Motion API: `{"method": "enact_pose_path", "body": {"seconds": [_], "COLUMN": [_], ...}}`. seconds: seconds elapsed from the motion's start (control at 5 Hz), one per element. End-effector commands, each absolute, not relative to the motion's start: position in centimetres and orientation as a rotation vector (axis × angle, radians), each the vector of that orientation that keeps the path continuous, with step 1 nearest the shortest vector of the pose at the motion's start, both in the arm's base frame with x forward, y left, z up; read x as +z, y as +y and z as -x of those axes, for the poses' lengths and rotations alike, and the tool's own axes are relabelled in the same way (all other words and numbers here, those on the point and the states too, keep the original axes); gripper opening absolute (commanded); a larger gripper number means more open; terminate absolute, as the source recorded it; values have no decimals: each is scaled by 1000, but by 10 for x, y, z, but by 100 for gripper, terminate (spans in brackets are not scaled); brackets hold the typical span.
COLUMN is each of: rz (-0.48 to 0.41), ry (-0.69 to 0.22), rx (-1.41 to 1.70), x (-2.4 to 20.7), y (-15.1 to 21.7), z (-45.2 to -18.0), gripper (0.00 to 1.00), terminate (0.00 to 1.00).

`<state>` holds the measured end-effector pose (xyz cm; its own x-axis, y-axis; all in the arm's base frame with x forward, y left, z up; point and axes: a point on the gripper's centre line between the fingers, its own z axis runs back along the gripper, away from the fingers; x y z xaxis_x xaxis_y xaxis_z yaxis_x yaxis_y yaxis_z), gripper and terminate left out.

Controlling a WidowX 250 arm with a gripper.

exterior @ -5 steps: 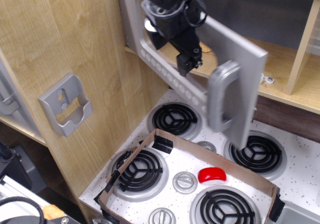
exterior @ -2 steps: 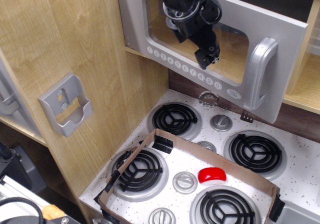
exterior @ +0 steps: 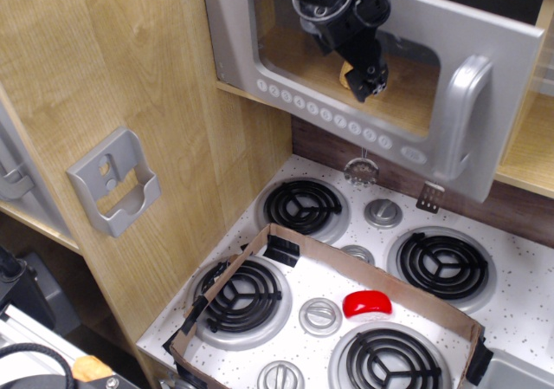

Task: Close microwave

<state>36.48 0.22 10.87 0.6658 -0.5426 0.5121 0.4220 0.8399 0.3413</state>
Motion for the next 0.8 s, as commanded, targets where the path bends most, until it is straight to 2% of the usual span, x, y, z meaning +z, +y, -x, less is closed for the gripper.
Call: {"method": "enact_pose_path", "body": {"seconds": [0.0, 0.2, 0.4, 0.6], "rz": [-239, -246, -243, -243], "ry": [-735, -780, -735, -735], "rx": [-595, -593, -598, -598], "x": [144, 147, 145, 145], "y": [-12, -13, -14, -14], "z": [-383, -386, -383, -383], "gripper": [100, 100, 100, 100], "terminate": [0, 0, 0, 0]}}
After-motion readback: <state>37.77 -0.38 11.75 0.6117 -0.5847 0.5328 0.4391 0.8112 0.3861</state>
